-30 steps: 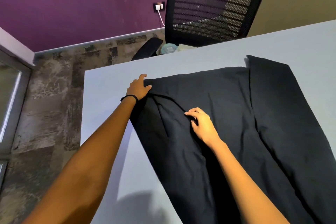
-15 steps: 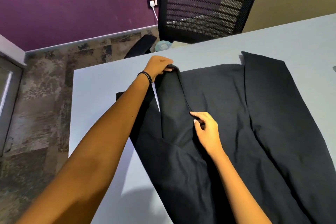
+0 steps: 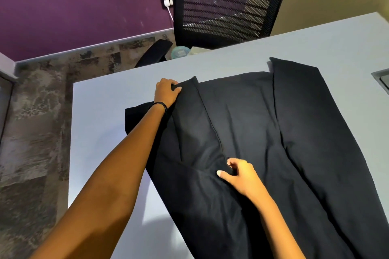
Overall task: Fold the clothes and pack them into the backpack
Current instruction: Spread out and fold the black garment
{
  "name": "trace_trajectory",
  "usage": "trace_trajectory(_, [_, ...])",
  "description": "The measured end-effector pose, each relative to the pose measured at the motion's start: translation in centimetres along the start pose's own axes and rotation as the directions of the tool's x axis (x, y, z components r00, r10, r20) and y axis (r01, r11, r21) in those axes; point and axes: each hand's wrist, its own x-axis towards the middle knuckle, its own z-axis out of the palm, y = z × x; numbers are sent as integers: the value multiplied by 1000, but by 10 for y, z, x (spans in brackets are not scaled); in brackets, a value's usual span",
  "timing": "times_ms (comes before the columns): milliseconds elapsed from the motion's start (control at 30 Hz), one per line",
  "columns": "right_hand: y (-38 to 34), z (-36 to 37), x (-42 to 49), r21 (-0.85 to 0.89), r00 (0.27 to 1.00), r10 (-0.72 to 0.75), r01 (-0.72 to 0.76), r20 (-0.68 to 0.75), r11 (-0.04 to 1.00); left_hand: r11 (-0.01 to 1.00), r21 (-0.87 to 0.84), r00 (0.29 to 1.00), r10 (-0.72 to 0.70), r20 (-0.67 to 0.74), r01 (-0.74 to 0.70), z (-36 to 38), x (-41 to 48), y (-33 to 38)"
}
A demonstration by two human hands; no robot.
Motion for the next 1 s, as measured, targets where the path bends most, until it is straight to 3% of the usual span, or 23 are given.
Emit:
trace_trajectory(67, [6, 0, -5, -54, 999, 27, -29, -35, 998, 999, -41, 999, 16, -28, -17, 1, 2, 1])
trace_trajectory(167, [11, -2, -15, 1, 996, 63, -63, -63, 998, 992, -88, 989, 78, -124, -90, -1, 2, 5])
trace_trajectory(333, [18, -9, -30, 111, 978, 183, -171, -103, 979, 969, 60, 934, 249, -256, -241, 4, -1, 20])
trace_trajectory(500, [30, -22, -36, 112, 953, 267, -252, -147, 961, 941, 44, 898, 334, -286, -336, 13, -5, 30])
trace_trajectory(567, [32, -27, -37, 69, 955, 271, -264, -118, 962, 943, 95, 916, 334, -222, -320, 14, -4, 27])
trace_trajectory(633, [30, -28, -39, -20, 960, 271, -273, -76, 962, 938, 148, 943, 326, -65, -314, 18, -5, 19])
trace_trajectory(700, [27, -27, -41, -61, 958, 279, -283, -64, 957, 950, 67, 952, 304, 30, -305, 21, -9, 12])
trace_trajectory(767, [29, -27, -42, -53, 963, 255, -260, -89, 964, 960, -17, 961, 278, -1, -278, 23, -15, 9])
trace_trajectory(1000, [35, -33, -45, 89, 965, 221, -209, -144, 974, 924, 160, 937, 348, 32, -349, 24, -61, 13])
